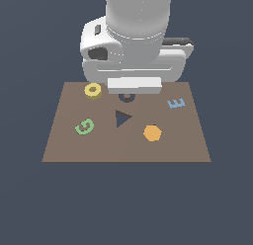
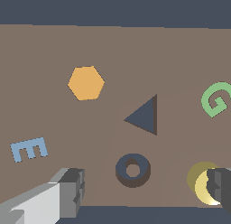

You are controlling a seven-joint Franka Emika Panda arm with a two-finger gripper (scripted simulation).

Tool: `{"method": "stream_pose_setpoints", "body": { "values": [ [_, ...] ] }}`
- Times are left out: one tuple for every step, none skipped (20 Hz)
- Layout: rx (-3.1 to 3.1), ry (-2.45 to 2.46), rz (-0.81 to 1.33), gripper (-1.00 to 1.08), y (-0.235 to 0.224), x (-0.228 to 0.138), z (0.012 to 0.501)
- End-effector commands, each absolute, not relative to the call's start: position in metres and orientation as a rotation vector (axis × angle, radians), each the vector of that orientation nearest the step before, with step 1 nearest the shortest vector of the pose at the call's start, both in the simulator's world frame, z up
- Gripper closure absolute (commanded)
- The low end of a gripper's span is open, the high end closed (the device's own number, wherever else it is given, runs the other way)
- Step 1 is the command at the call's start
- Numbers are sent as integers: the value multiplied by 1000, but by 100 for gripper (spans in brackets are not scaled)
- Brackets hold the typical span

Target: Insert a designated object into the corresponding slot on a board.

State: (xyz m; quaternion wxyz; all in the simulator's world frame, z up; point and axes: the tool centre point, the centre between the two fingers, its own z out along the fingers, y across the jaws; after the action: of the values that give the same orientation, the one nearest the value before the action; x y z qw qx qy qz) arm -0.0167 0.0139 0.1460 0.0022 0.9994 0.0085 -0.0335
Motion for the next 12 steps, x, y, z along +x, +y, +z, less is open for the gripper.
{"method": "stream_pose_setpoints", "body": {
  "values": [
    [3135,27,-105,-92,14,-17,146],
    [3135,25,-105,-92,14,-17,146],
    [3135,19,-104,-92,13,-17,145],
    [3135,9,-103,-92,11,-17,144],
    [3135,-5,-102,-92,9,-18,143],
    [3135,-23,-100,-92,7,-18,142],
    [3135,-46,-98,-92,4,-19,140],
    [3135,-72,-96,-92,0,-20,138],
    [3134,-102,-93,-92,-4,-21,135],
    [3133,-137,-90,-92,-9,-22,132],
    [3131,-175,-87,-92,-14,-24,129],
    [3129,-217,-83,-92,-20,-26,126]
  ]
}}
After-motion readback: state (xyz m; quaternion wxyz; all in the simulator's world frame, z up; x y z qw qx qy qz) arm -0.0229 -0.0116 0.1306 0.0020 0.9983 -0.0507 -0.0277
